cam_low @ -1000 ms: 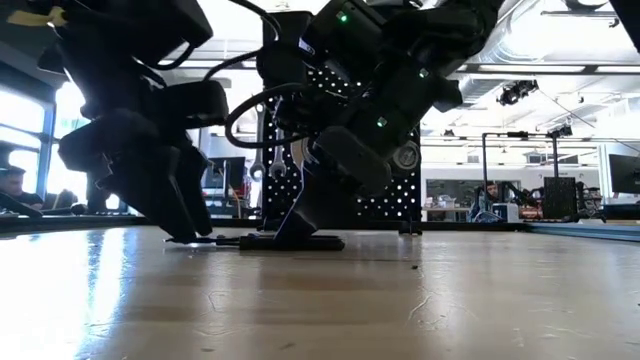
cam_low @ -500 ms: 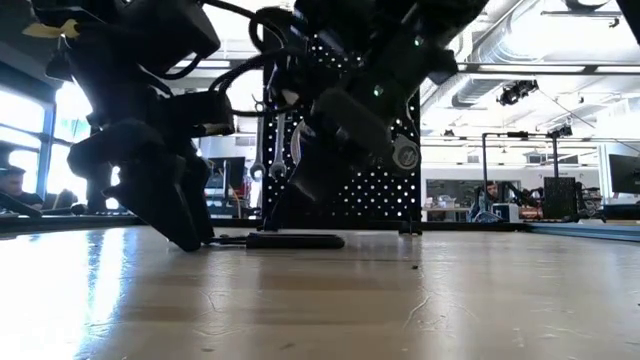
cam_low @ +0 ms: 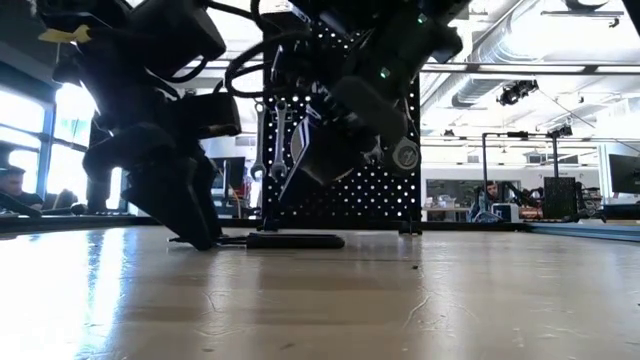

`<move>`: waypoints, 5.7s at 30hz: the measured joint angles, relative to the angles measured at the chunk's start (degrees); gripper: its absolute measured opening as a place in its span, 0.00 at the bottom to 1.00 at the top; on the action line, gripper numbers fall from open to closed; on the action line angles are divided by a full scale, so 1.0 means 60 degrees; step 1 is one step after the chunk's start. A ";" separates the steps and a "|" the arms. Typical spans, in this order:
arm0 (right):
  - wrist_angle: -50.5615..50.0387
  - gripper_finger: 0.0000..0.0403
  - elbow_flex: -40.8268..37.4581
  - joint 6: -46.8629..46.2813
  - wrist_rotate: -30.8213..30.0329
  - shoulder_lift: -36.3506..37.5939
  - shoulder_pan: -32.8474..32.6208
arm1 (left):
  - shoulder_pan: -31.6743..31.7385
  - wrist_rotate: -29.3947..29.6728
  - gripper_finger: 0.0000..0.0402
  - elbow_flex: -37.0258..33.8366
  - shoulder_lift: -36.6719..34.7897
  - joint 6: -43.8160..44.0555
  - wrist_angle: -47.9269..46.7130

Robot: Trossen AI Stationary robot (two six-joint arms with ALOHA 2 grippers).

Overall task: Hang tools onto peg board
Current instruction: Hang the black cable cutter on the pegboard bin

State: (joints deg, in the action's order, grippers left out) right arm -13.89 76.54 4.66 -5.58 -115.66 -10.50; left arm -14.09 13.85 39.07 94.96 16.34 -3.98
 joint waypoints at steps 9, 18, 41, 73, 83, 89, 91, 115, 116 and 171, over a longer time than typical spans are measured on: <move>0.0065 0.44 -0.0020 0.0058 0.0014 0.0000 0.0253 | 0.0008 -0.0022 0.58 -0.0004 0.0003 -0.0011 0.0026; 0.0029 0.57 -0.0020 0.0056 0.0400 0.0000 0.0575 | -0.0086 -0.0072 0.47 -0.0015 0.0014 -0.0275 0.0193; 0.0462 0.58 -0.0016 -0.0203 0.2464 -0.0834 0.1046 | -0.1049 0.1578 0.04 0.0299 0.0033 -0.1549 -0.0093; -0.1727 0.57 -0.0038 -0.0629 0.0742 0.0412 -0.0149 | -0.0793 0.0790 0.02 0.0481 -0.1298 -0.1319 -0.1721; -0.1706 0.57 -0.0034 -0.0969 0.0864 0.0437 -0.0153 | -0.0261 0.0189 0.02 0.0527 -0.0040 -0.1254 -0.1470; -0.1713 0.57 -0.0027 -0.0982 0.0837 0.0444 -0.0153 | -0.0127 0.0204 0.02 0.0546 0.0428 -0.1339 -0.0949; -0.1718 0.57 -0.0027 -0.1006 0.0842 0.0473 -0.0153 | -0.0127 0.0200 0.02 0.0532 0.0458 -0.1420 -0.0793; -0.1475 0.57 -0.1021 -0.4070 0.1676 0.0528 0.0109 | -0.0108 0.0033 0.02 0.0484 0.0476 -0.1264 -0.0508; -0.1366 0.57 -0.1122 -0.4221 0.1645 0.0533 0.0130 | -0.0108 0.0036 0.02 0.0484 0.0476 -0.1251 -0.0508; -0.1532 0.48 -0.1652 -0.4694 0.1695 0.1914 -0.0130 | -0.0305 0.0849 0.00 0.0484 0.0494 -0.0495 -0.0293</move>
State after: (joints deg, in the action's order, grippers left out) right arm -23.08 66.63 -23.51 4.59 -104.17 -11.28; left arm -15.92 18.94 41.98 97.93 13.37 -5.74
